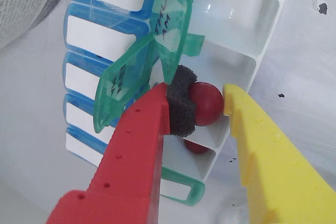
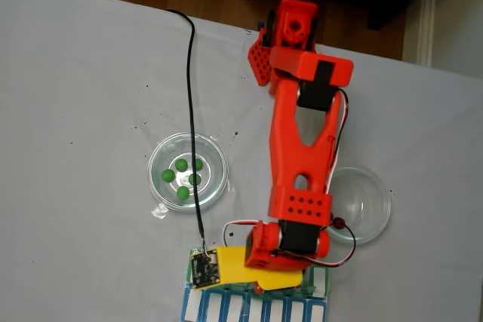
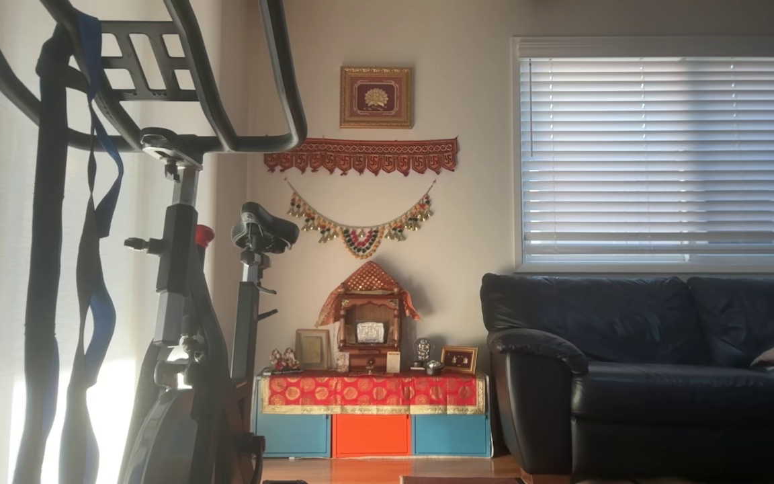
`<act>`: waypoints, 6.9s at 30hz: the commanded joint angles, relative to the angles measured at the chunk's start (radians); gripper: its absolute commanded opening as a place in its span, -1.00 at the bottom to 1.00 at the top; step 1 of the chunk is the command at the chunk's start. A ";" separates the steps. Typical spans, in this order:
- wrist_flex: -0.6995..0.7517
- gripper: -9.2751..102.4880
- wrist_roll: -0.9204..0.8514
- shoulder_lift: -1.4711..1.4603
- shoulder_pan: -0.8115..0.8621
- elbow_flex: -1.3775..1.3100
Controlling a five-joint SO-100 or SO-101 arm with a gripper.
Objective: Sort medicines into box.
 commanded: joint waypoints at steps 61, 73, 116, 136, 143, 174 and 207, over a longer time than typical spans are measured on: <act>0.018 -0.81 -0.054 0.224 -0.040 0.124; 0.276 -0.80 -0.028 0.443 -0.129 0.104; 0.055 -0.80 0.422 0.589 -0.459 0.526; -0.046 -0.80 0.417 0.545 -0.449 0.589; -0.035 -0.72 0.394 0.482 -0.445 0.574; -0.183 -0.50 0.325 0.405 -0.449 0.689; -0.230 -0.37 0.284 0.417 -0.480 0.730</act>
